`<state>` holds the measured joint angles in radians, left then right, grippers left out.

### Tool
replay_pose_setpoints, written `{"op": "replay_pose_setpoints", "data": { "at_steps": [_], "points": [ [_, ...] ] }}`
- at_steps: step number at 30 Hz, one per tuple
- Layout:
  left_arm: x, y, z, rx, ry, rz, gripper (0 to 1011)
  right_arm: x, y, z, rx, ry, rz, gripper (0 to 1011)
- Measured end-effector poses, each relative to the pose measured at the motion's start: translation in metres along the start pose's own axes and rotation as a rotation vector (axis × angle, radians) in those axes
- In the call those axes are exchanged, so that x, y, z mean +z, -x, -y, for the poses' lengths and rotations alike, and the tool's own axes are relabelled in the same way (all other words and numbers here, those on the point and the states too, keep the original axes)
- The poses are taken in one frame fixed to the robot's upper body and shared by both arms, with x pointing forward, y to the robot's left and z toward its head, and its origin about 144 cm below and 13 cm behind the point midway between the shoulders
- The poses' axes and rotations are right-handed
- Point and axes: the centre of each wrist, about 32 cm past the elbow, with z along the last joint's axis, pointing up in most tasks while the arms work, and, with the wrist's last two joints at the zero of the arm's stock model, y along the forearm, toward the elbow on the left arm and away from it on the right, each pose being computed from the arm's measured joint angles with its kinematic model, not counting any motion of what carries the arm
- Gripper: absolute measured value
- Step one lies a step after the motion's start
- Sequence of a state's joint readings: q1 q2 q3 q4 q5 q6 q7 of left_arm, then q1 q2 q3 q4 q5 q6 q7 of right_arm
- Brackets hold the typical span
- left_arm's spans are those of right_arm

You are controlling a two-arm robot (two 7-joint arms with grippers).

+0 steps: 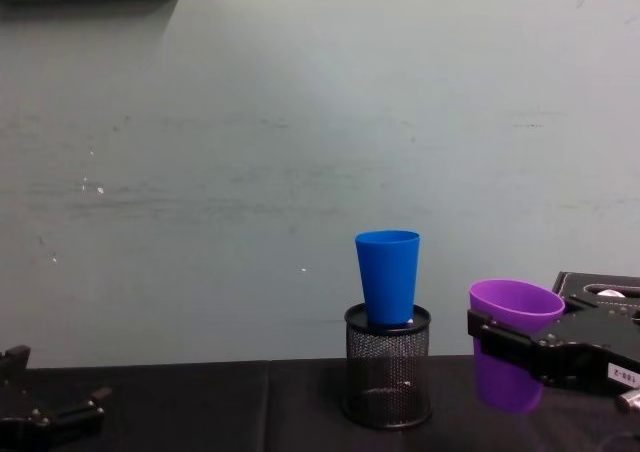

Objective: Pick up one cup with a gripper and tap it against the other cup.

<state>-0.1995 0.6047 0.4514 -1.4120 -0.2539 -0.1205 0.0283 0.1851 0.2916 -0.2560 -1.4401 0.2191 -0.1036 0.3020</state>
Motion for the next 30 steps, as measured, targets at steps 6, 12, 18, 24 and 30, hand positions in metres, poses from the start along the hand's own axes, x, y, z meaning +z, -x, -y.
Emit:
{"op": "replay_pose_setpoints", "data": {
  "at_steps": [6, 12, 18, 24, 30],
  "points": [
    [0.0, 0.0, 0.0, 0.0, 0.0, 0.0, 1011, -0.0001, 0.0, -0.0001, 0.001, 0.001, 0.0, 734],
    [0.0, 0.0, 0.0, 0.0, 0.0, 0.0, 1011, -0.0002, -0.0001, 0.0, 0.001, 0.002, 0.0, 734],
    [0.0, 0.0, 0.0, 0.0, 0.0, 0.0, 1011, -0.0002, -0.0001, 0.0, 0.001, 0.003, -0.001, 734],
    [0.0, 0.0, 0.0, 0.0, 0.0, 0.0, 1011, 0.0022, -0.0026, -0.0016, 0.009, -0.008, -0.012, 734],
    [0.0, 0.0, 0.0, 0.0, 0.0, 0.0, 1011, 0.0085, -0.007, -0.0088, 0.018, -0.027, -0.023, 734]
  ]
}}
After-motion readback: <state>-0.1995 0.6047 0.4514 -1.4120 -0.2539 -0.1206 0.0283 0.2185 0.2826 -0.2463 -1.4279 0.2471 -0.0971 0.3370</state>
